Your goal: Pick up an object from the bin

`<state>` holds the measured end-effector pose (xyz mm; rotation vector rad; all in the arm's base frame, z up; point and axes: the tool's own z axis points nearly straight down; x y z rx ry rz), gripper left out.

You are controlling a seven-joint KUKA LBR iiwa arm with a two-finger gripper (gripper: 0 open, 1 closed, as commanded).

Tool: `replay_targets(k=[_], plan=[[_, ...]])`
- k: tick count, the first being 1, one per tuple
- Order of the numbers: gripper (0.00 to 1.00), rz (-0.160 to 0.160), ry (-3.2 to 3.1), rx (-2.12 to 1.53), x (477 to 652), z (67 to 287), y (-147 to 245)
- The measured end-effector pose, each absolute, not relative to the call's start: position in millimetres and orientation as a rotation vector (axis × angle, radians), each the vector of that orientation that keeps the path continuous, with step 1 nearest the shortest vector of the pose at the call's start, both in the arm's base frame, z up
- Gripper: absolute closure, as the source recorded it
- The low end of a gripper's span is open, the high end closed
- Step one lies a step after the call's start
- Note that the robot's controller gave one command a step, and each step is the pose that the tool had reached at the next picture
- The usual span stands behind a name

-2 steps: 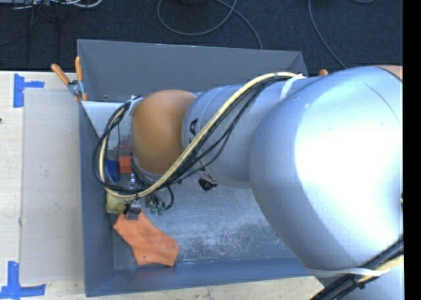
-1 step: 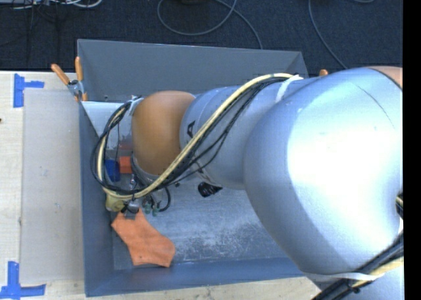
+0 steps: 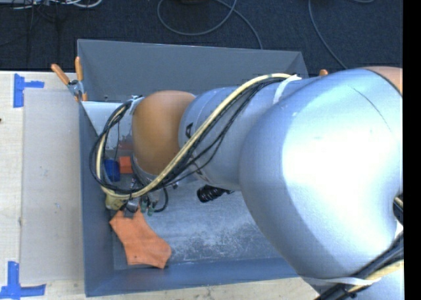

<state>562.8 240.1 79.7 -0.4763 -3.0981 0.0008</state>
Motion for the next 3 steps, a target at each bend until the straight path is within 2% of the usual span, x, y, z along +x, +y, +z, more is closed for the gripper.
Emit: replay_targets(k=[2,3], plan=[[1.0,0.009,-3.079,-0.558,561.0,107.5,239.2],[1.0,0.005,-3.089,-0.52,562.0,135.1,239.6]])
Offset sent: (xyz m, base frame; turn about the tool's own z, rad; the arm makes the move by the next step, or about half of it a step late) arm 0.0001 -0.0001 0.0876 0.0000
